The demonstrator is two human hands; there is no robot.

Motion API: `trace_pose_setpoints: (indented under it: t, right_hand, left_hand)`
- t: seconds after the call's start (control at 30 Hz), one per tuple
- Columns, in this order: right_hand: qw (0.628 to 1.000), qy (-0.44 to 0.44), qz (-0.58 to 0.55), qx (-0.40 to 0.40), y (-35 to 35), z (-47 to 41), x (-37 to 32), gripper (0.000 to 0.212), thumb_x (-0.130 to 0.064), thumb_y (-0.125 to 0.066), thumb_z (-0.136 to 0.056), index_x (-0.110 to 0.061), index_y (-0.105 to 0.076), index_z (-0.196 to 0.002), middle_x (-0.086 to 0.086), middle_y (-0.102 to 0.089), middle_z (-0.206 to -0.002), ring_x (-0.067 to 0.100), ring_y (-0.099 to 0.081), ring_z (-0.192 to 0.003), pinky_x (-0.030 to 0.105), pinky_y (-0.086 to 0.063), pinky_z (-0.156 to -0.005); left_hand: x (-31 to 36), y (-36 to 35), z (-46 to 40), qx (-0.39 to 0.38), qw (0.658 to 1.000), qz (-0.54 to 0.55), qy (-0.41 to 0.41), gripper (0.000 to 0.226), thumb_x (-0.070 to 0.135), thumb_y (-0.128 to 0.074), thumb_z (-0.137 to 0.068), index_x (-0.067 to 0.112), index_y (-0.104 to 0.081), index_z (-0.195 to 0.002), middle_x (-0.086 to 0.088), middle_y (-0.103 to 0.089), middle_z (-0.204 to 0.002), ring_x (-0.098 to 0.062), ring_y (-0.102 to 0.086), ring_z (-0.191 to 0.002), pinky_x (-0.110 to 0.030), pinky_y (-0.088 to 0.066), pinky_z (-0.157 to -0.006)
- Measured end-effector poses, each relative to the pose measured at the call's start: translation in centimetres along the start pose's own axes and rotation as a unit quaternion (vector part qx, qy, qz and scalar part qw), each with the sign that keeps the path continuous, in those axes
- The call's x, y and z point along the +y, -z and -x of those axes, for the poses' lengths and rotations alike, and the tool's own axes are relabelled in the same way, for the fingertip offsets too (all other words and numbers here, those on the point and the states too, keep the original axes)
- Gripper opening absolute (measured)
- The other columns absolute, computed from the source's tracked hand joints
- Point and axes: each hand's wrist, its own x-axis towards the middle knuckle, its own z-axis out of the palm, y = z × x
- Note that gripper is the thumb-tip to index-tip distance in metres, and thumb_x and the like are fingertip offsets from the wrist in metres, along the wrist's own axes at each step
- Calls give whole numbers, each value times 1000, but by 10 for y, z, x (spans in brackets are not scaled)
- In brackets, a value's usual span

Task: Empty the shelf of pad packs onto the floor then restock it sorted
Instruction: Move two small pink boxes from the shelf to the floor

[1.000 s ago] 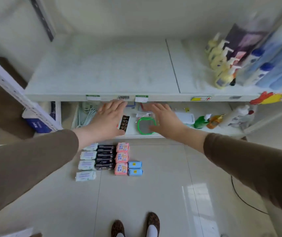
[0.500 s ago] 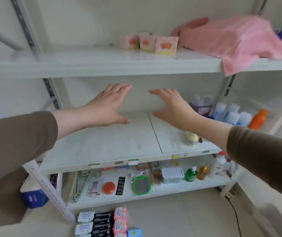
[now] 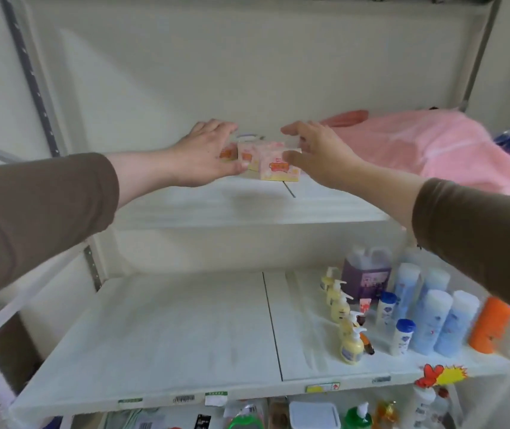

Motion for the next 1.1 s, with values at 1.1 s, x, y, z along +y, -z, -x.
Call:
trace_pose_setpoints:
  t: [1.1]
  right_hand:
    - [944,13,40,-326,-14,-160,144,57,-53,-71,-83,-29,-53,-131,-11,-54,-120,12,-53,-110,24,-42,-86]
  left_hand:
    - [-63,-84,-228,-164,977,63,123,41,40,-43,-103,34,-47,-144,9,-41,-152,-16,-44,-131,-37,-36,-112]
